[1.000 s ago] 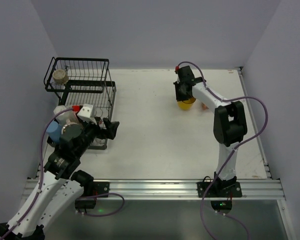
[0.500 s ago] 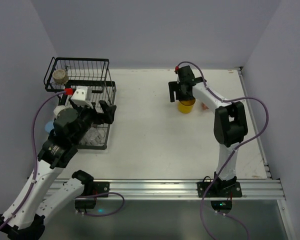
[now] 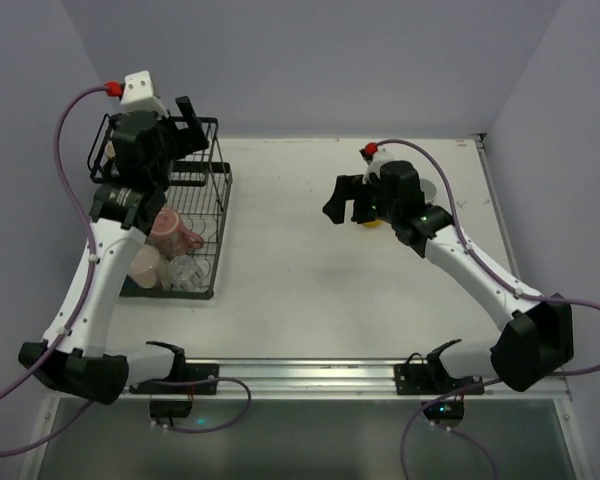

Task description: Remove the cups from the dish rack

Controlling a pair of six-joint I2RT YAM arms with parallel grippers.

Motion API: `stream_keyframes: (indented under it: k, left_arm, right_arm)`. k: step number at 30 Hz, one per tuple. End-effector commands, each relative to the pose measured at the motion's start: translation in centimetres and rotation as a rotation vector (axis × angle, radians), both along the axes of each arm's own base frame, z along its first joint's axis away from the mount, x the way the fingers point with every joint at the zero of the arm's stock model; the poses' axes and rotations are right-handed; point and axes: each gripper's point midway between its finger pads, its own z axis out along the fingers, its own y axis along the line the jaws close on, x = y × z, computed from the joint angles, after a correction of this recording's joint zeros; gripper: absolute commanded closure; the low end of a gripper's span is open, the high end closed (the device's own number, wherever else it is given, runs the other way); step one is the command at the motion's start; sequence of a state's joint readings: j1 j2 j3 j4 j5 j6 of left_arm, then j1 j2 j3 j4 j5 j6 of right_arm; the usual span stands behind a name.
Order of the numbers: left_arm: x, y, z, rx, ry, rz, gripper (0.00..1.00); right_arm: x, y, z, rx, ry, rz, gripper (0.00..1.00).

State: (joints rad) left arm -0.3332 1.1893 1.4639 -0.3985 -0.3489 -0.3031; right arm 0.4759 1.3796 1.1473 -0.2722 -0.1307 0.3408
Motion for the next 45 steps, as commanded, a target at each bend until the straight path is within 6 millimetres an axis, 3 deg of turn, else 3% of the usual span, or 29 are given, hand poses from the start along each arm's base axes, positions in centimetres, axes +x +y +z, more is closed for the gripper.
stream_keyframes:
  k: [1, 3, 5, 6, 12, 17, 24, 27, 30, 45]
  left_arm:
    - [3.0, 7.9, -0.5, -0.051, 0.035, 0.247, 0.00]
    - [4.5, 11.4, -2.0, -0.069, 0.093, 0.335, 0.00]
    - [5.4, 12.7, -3.3, -0.066, 0.152, 0.371, 0.00]
    - [6.1, 14.6, -4.7, -0.064, 0.210, 0.413, 0.00]
    - [7.6, 17.4, -7.1, -0.052, 0.298, 0.480, 0.06]
    - [8.7, 18.2, -7.9, -0.036, 0.338, 0.513, 0.18]
    - [9.5, 19.4, -10.7, -0.016, 0.412, 0.581, 0.18]
    - [9.4, 19.8, -11.5, -0.013, 0.429, 0.612, 0.09]
    - [9.6, 19.8, -12.1, -0.009, 0.438, 0.614, 0.06]
    - [9.7, 22.0, -14.4, 0.029, 0.445, 0.758, 0.14]
  right_arm:
    - [-1.0, 0.5, 1.9, 0.110, -0.062, 0.023, 0.10]
    - [-1.7, 0.3, 3.6, 0.143, -0.105, 0.023, 0.12]
    - [-2.1, 0.3, 4.3, 0.159, -0.124, 0.035, 0.14]
    - [-2.2, 0.3, 4.6, 0.165, -0.132, 0.035, 0.14]
    - [-2.7, 1.2, 4.3, 0.202, -0.112, 0.077, 0.15]
    - [-2.6, 1.5, 3.6, 0.206, -0.092, 0.087, 0.16]
    - [-2.5, 1.7, 3.1, 0.204, -0.083, 0.096, 0.16]
    - [-2.6, 2.0, 3.0, 0.209, -0.077, 0.104, 0.16]
    - [-2.6, 2.0, 2.8, 0.208, -0.072, 0.107, 0.16]
    - [-2.4, 2.3, 2.0, 0.207, -0.049, 0.113, 0.16]
